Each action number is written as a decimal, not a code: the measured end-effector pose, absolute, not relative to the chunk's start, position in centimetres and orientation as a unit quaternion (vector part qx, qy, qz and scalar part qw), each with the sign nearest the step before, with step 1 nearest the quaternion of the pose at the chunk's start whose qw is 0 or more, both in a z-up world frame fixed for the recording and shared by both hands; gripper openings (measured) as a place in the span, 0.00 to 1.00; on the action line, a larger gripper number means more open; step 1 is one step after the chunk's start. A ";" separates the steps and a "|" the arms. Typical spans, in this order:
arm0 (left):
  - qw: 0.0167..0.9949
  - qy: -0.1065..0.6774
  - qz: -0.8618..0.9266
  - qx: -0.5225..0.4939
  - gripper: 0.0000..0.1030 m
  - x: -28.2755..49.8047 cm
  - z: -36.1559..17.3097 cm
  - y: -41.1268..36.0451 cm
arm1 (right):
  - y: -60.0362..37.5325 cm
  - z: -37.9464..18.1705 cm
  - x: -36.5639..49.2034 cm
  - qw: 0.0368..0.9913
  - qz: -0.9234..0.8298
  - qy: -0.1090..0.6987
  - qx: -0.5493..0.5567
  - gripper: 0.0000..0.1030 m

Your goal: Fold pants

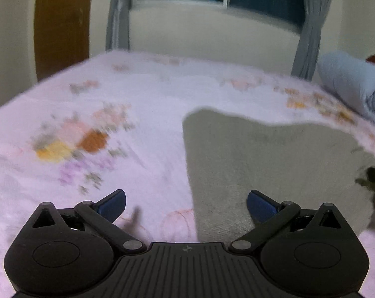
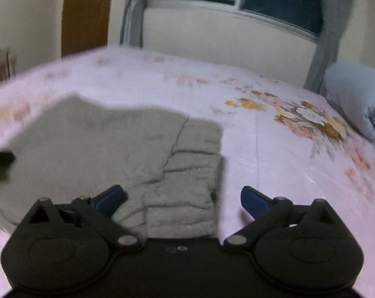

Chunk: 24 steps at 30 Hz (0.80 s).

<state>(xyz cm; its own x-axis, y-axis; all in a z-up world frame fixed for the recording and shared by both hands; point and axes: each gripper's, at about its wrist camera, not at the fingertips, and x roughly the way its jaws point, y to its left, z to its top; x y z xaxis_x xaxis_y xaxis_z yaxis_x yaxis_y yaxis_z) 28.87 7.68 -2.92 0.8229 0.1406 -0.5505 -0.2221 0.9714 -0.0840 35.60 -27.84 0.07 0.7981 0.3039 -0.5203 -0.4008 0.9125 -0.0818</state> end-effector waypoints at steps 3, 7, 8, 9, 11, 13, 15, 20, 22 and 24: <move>0.961 0.253 0.100 -0.052 1.00 25.1 -1.3 7.5 | -30.5 3.4 32.2 0.953 0.192 0.226 -0.064 0.94; 0.966 0.236 0.104 -0.037 1.00 19.8 0.1 6.7 | -33.9 5.8 27.3 0.950 0.197 0.237 -0.056 0.94; 0.968 0.228 0.100 -0.033 1.00 18.3 0.4 6.4 | -34.6 6.0 25.7 0.953 0.195 0.227 -0.058 0.94; 0.969 0.225 0.098 -0.032 1.00 17.1 0.9 6.2 | -35.3 6.4 24.0 0.956 0.188 0.216 -0.058 0.94; 0.970 0.221 0.092 -0.040 1.00 14.7 1.7 5.7 | -36.1 6.9 21.7 0.960 0.181 0.208 -0.050 0.94; 0.972 0.213 0.087 -0.047 1.00 12.4 2.2 5.3 | -37.3 7.1 19.5 0.966 0.168 0.195 -0.040 0.94; 0.974 0.204 0.086 -0.052 1.00 10.4 2.7 5.1 | -37.7 7.4 17.0 0.969 0.158 0.185 -0.038 0.94; 0.978 0.187 0.073 -0.063 1.00 5.4 3.1 3.7 | -39.8 7.6 12.6 0.974 0.148 0.170 -0.016 0.94; 0.978 0.185 0.072 -0.061 1.00 3.7 2.8 2.9 | -40.2 7.1 10.8 0.978 0.138 0.154 -0.026 0.94; 0.977 0.188 0.071 -0.066 1.00 2.6 2.5 2.4 | -40.6 6.5 9.3 0.980 0.130 0.147 -0.022 0.94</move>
<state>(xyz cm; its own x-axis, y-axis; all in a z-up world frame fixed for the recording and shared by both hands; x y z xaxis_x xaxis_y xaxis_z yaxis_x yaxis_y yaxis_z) 2.55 2.42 2.48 0.9192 0.1133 -0.3771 -0.1632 0.9812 -0.1030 9.32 -40.59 6.54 0.9233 0.2481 -0.2932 -0.2612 0.9653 -0.0057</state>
